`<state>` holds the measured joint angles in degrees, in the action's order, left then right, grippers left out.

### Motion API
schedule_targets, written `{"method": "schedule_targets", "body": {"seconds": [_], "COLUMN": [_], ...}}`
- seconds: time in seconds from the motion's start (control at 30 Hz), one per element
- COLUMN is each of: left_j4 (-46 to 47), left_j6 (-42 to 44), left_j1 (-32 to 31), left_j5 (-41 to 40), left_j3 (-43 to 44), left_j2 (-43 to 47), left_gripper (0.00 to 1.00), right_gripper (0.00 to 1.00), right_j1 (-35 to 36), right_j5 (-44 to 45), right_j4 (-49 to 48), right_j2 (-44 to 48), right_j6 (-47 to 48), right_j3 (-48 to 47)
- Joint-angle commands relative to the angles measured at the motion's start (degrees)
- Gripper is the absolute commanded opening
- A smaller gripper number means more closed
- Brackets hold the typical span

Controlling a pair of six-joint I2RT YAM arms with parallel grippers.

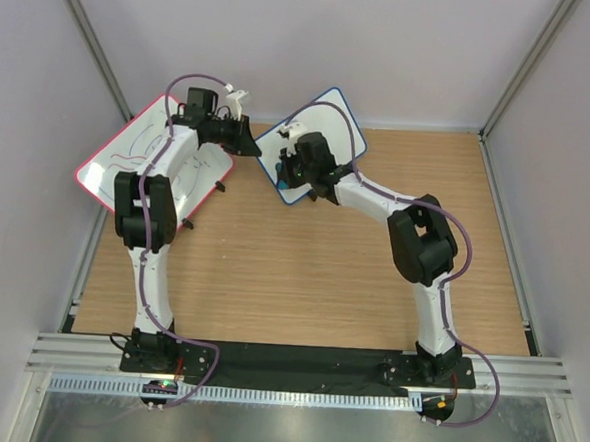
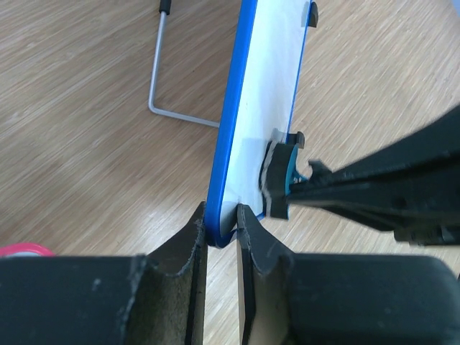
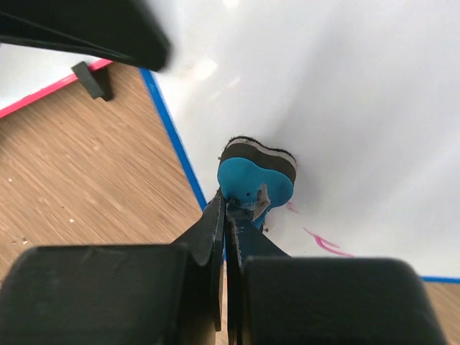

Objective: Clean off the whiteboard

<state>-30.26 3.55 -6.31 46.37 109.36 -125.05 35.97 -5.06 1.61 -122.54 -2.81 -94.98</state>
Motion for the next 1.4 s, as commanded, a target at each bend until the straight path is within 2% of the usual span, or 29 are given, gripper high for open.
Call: {"method": "schedule_targets", "body": {"seconds": [0.0, 0.2, 0.6, 0.83, 1.0, 1.23, 1.37], "left_j4": [-0.9, -0.9, -0.9, -0.9, -0.9, -1.1, -1.2], "left_j6": [4.0, 3.9, 3.8, 3.6, 3.5, 3.6, 3.7], "left_j1": [-2.4, -2.4, -2.4, -2.7, -2.9, -3.2, -3.4], "left_j5": [0.1, 0.1, 0.2, 0.3, 0.1, 0.0, -0.1], "left_j3": [1.1, 1.1, 1.0, 1.5, 1.7, 2.0, 2.0], "left_j2": [-0.6, -0.7, -1.0, -1.5, -1.9, -2.4, -2.5], "left_gripper": [0.0, 0.0, 0.0, 0.0, 0.0, 0.0, 0.0], "right_gripper": [0.01, 0.01, 0.01, 0.01, 0.01, 0.01, 0.01], "right_j1": [-4.1, -6.4, -10.7, -12.5, -9.9, -1.2, -0.4], "right_j5": [4.6, 4.3, 7.4, 5.9, 5.8, 7.4, 6.3], "right_j4": [-0.6, -3.1, -2.8, -3.8, -4.6, -6.8, -7.9], "right_j2": [0.6, 0.5, -0.1, -1.1, 0.0, 1.6, 0.3], "right_j6": [-4.3, -6.5, -11.7, -14.6, -15.4, -12.3, -13.4], "right_j3": [4.7, 8.2, 7.8, 6.8, 7.1, 7.2, 5.9]}}
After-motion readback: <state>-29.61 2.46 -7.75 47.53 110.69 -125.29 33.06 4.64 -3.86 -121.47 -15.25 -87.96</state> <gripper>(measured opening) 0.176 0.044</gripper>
